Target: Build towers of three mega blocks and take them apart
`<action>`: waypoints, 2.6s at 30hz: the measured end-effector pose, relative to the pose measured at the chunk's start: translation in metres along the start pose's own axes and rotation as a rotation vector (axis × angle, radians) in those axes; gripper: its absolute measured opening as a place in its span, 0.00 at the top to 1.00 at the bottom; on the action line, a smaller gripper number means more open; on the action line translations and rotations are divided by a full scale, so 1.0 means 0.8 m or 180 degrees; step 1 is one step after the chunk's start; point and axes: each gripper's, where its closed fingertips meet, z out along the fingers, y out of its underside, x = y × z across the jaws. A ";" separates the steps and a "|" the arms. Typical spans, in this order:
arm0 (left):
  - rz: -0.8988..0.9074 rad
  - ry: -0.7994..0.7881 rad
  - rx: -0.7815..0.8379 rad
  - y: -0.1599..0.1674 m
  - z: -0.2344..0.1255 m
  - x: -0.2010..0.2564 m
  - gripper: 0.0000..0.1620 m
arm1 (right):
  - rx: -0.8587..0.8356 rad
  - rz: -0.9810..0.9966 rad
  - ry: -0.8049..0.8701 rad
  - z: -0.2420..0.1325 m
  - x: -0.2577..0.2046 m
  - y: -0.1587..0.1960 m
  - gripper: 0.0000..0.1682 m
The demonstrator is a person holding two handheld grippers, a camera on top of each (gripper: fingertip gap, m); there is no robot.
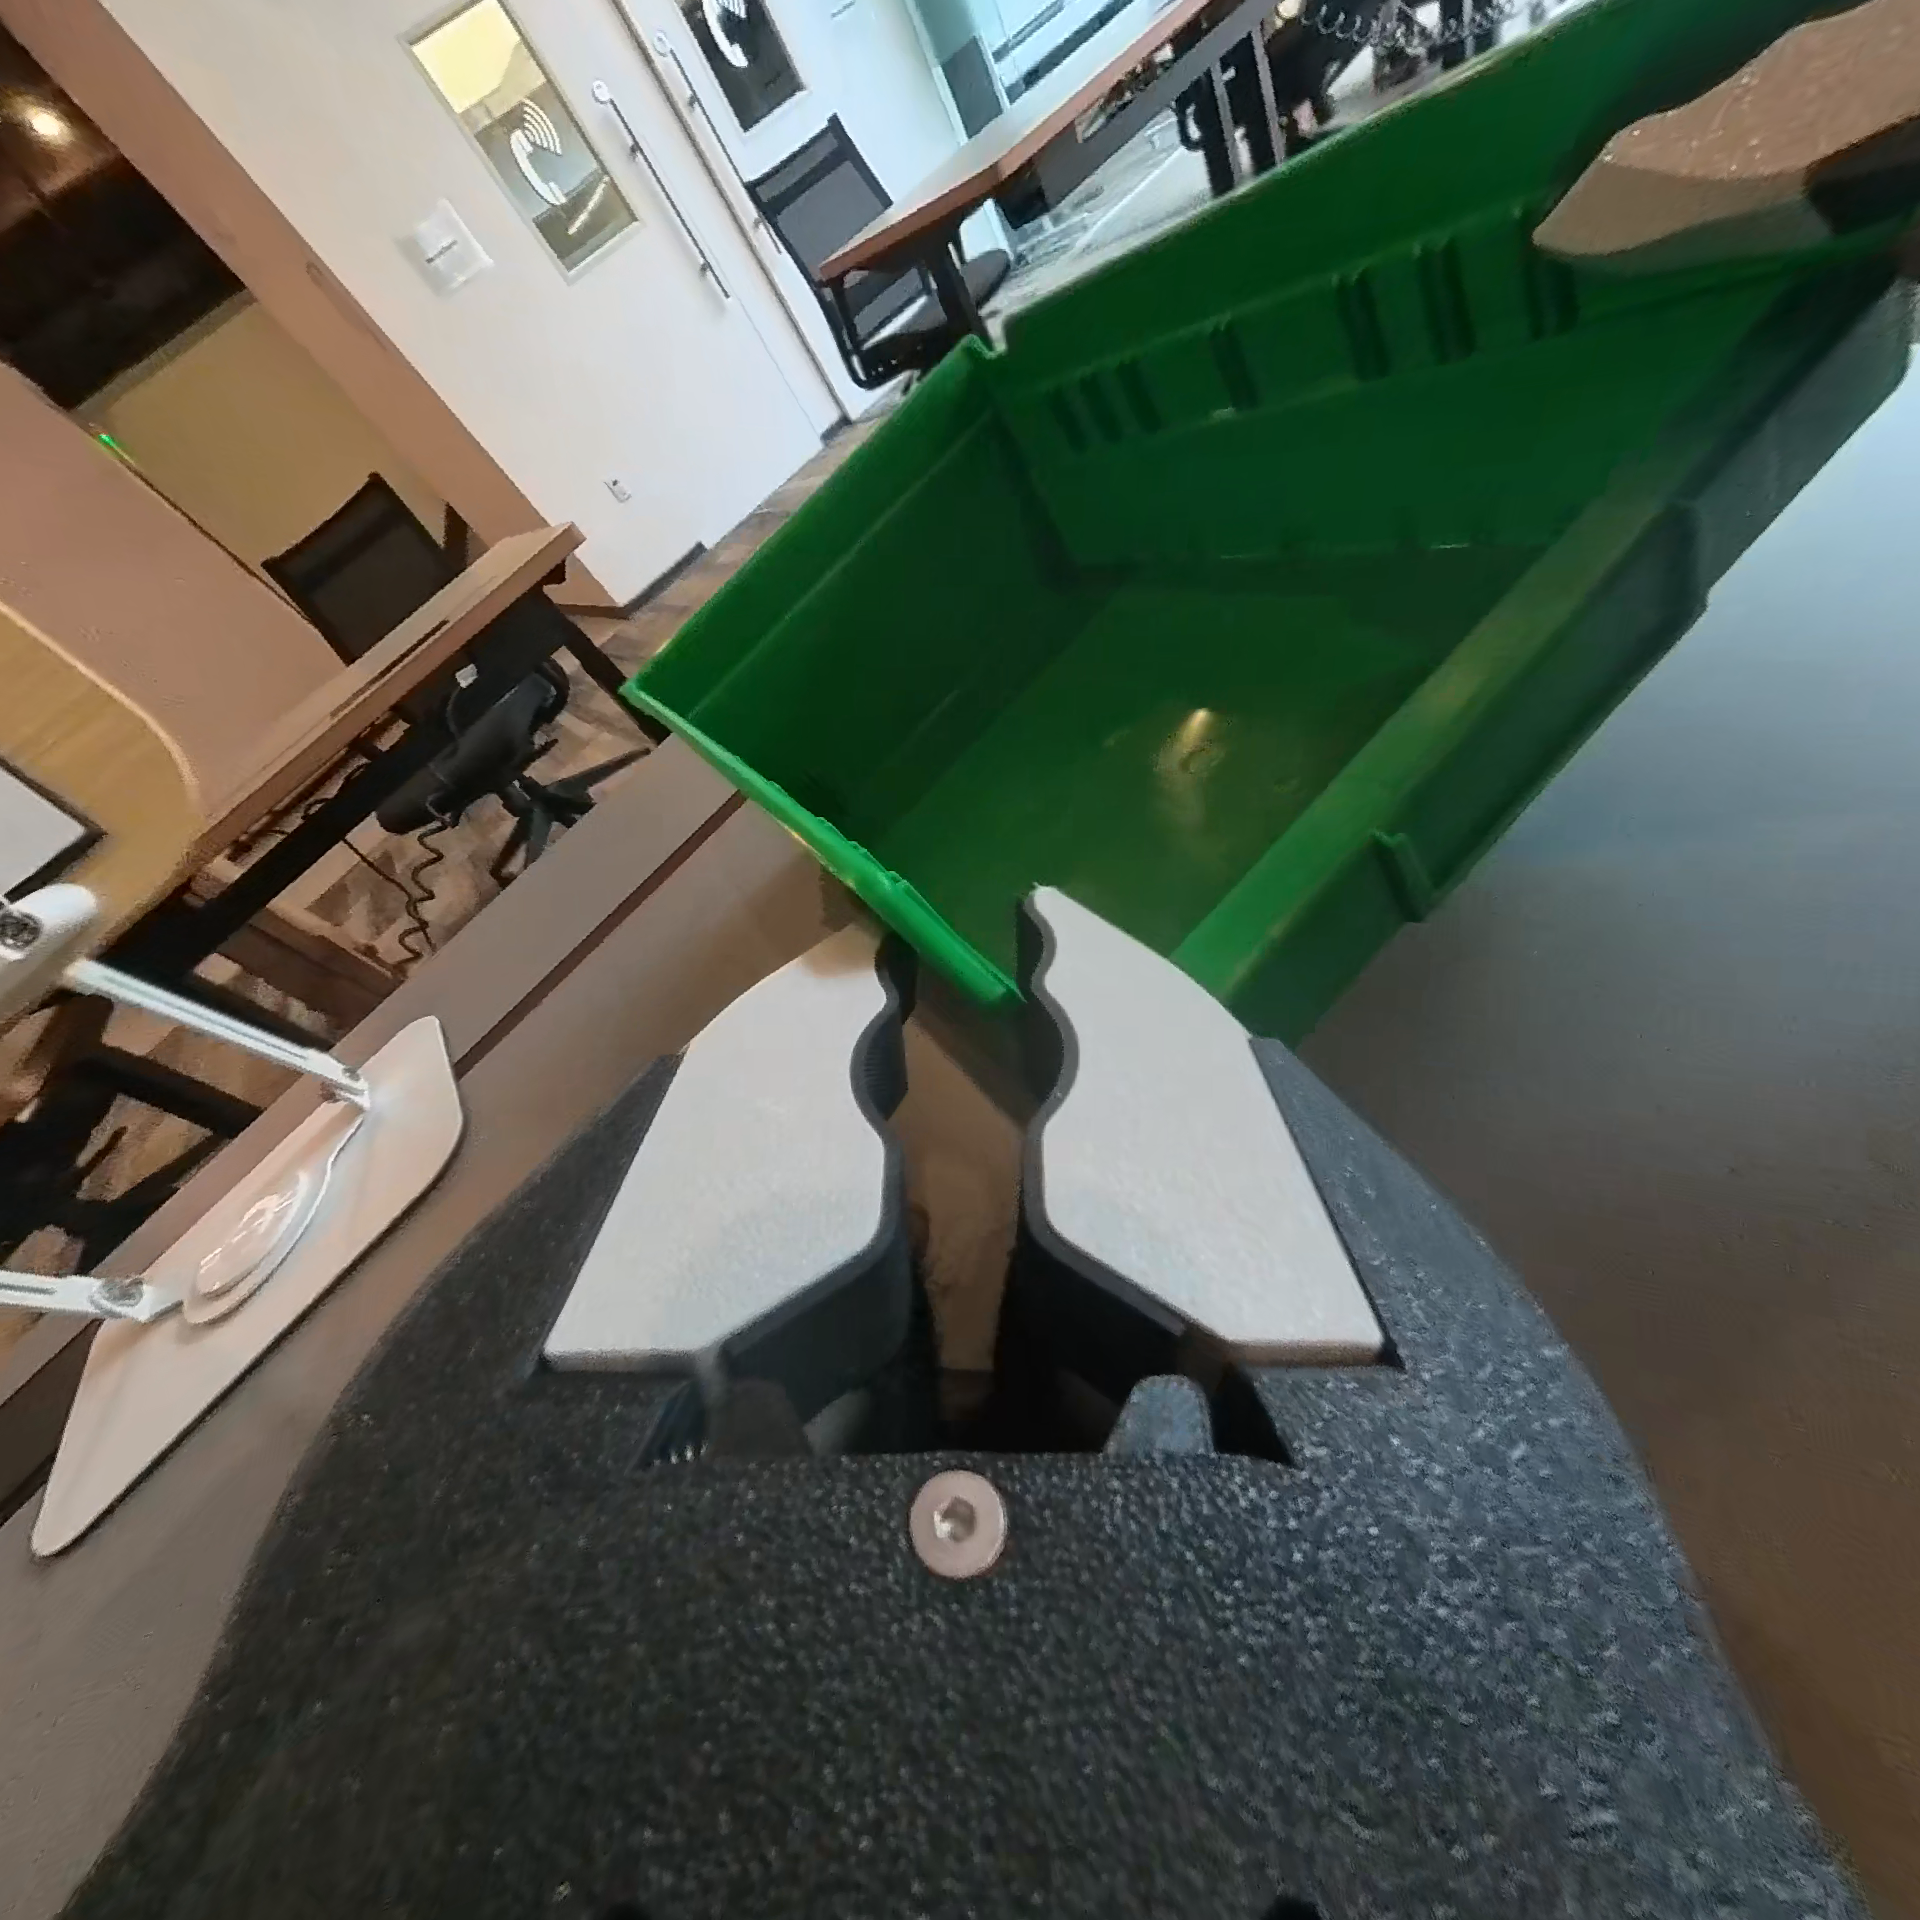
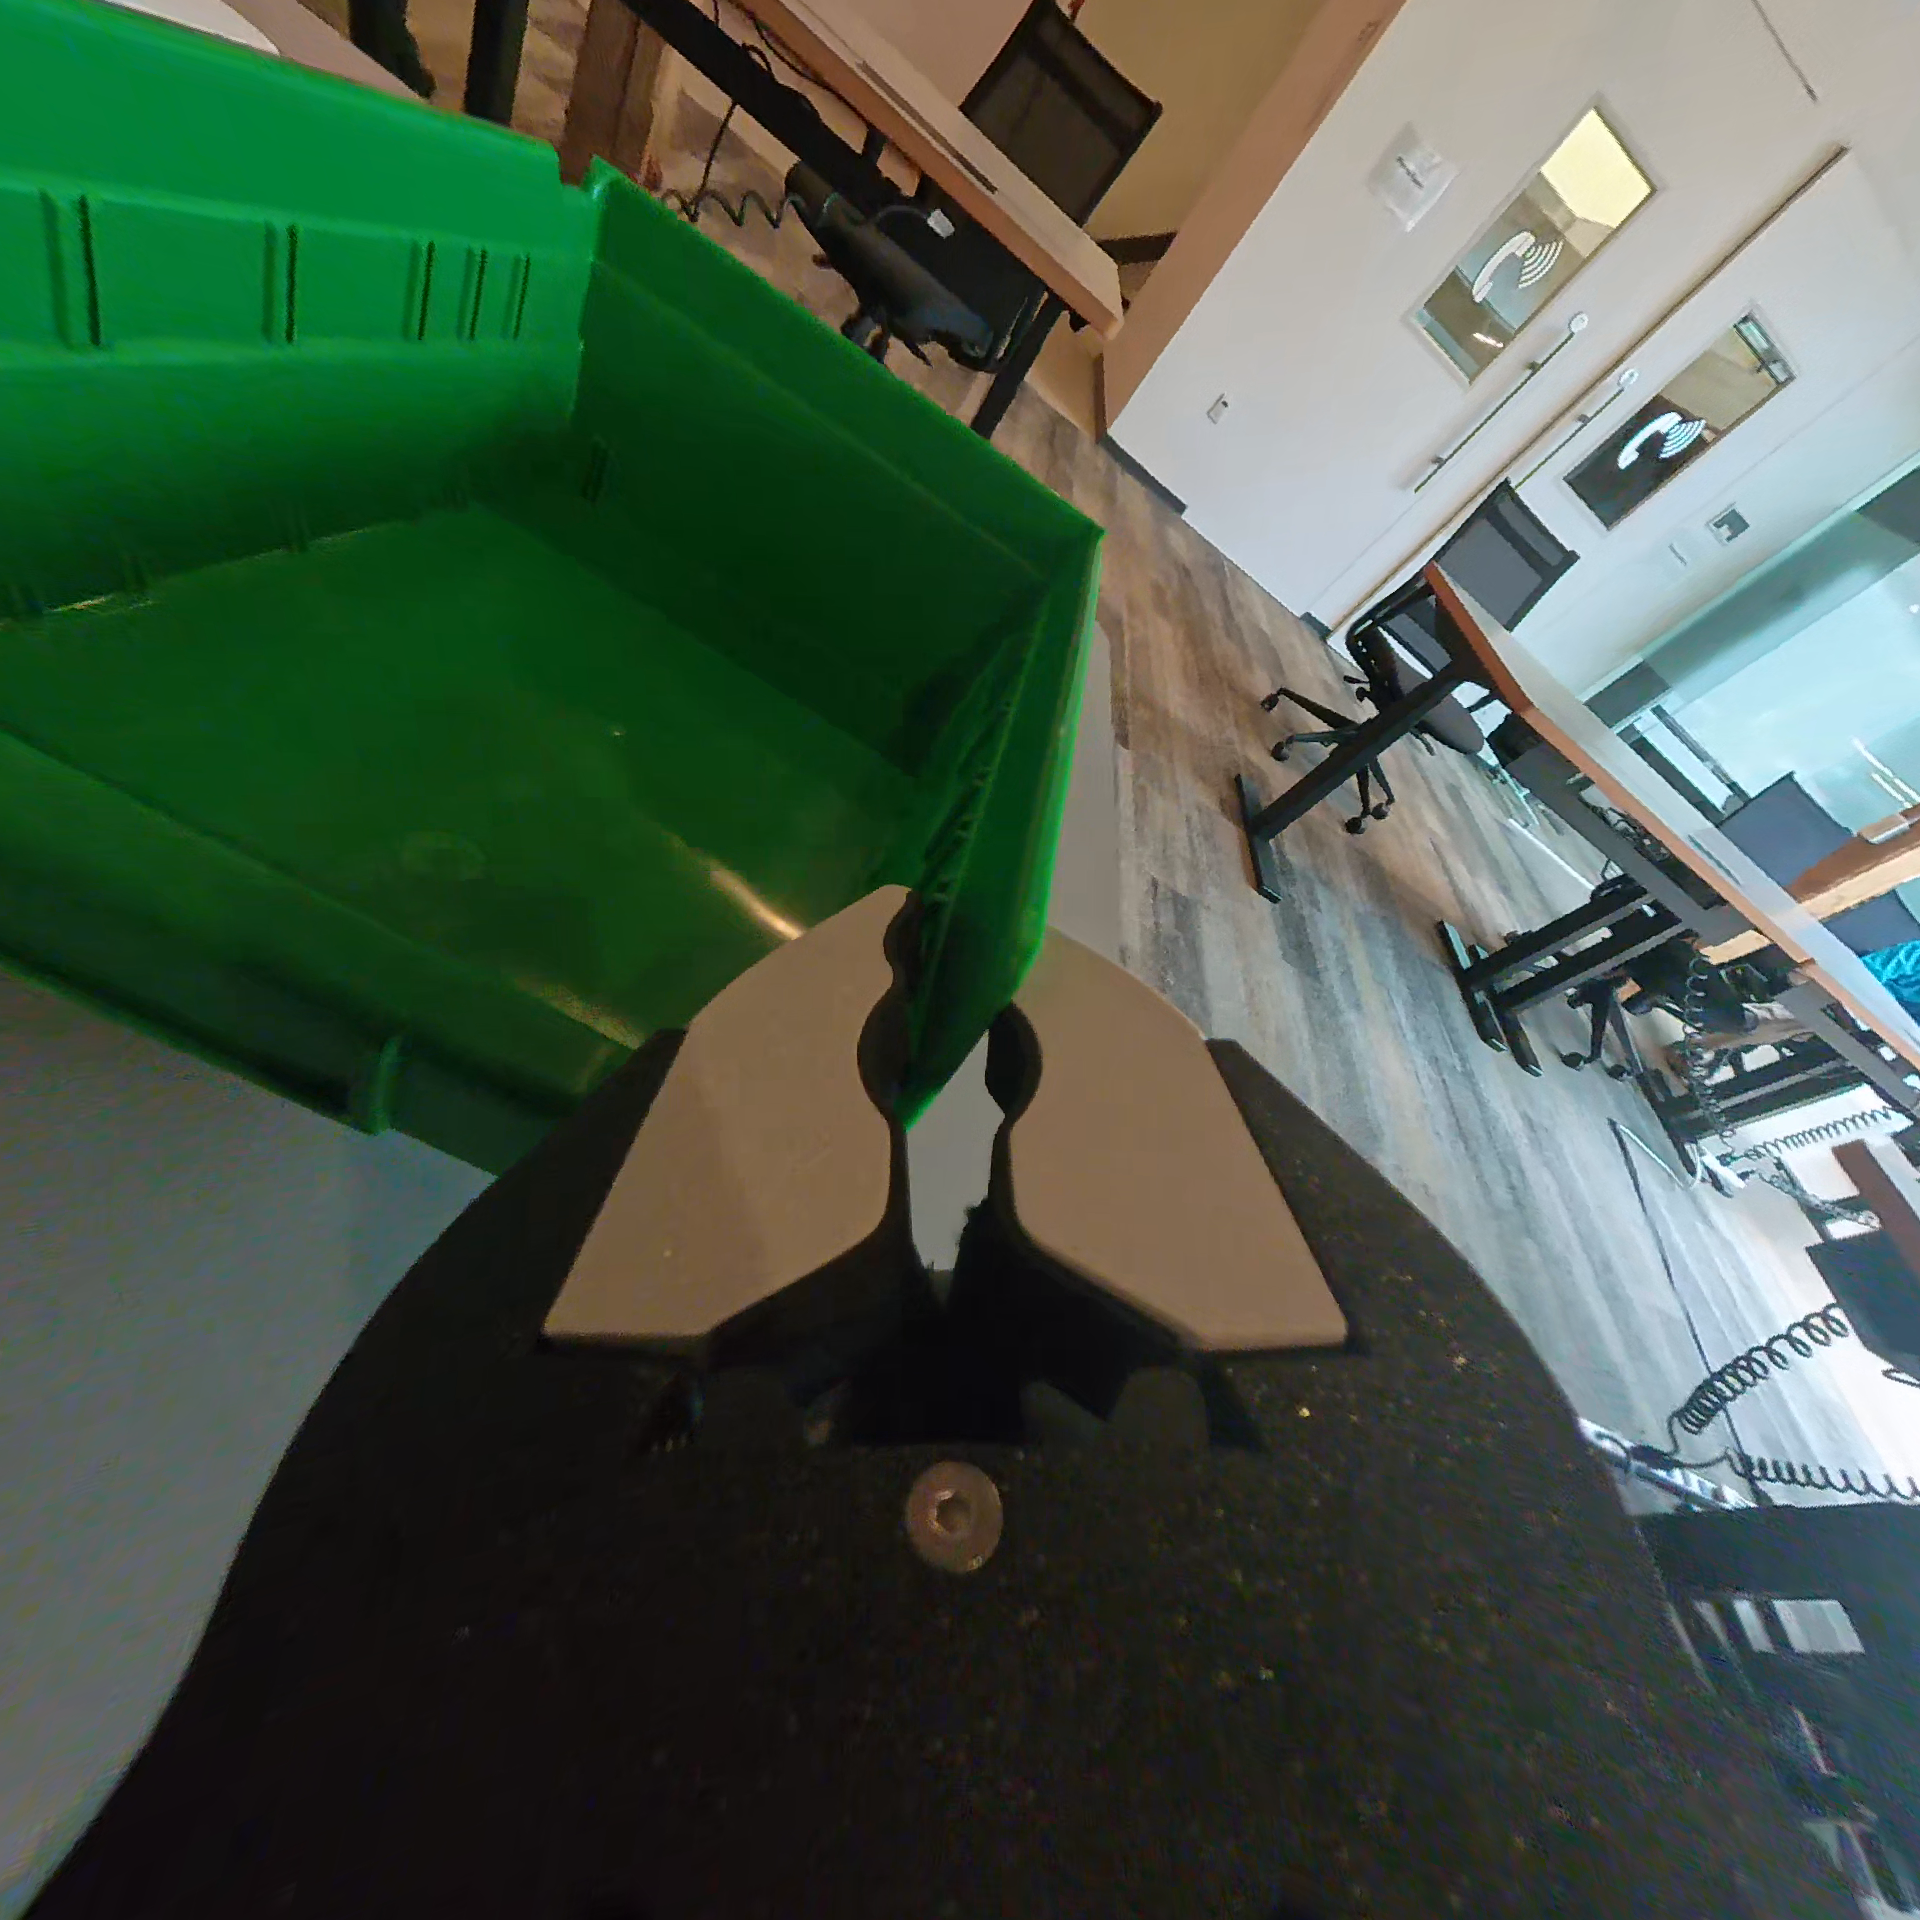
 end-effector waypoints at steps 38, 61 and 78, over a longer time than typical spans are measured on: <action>-0.0316 -0.1316 0.0431 0.116 -0.408 -0.275 0.53 | 0.1680 0.0891 0.0184 -0.145 -0.140 -0.177 0.54; -0.1063 -0.2512 -0.1120 0.388 -0.488 -0.420 0.92 | -0.0408 0.0036 0.0038 -0.007 -0.221 -0.081 0.91; -0.0770 -0.2205 -0.1174 0.370 -0.456 -0.401 0.90 | -0.0347 0.0064 -0.0207 -0.023 -0.287 -0.122 0.93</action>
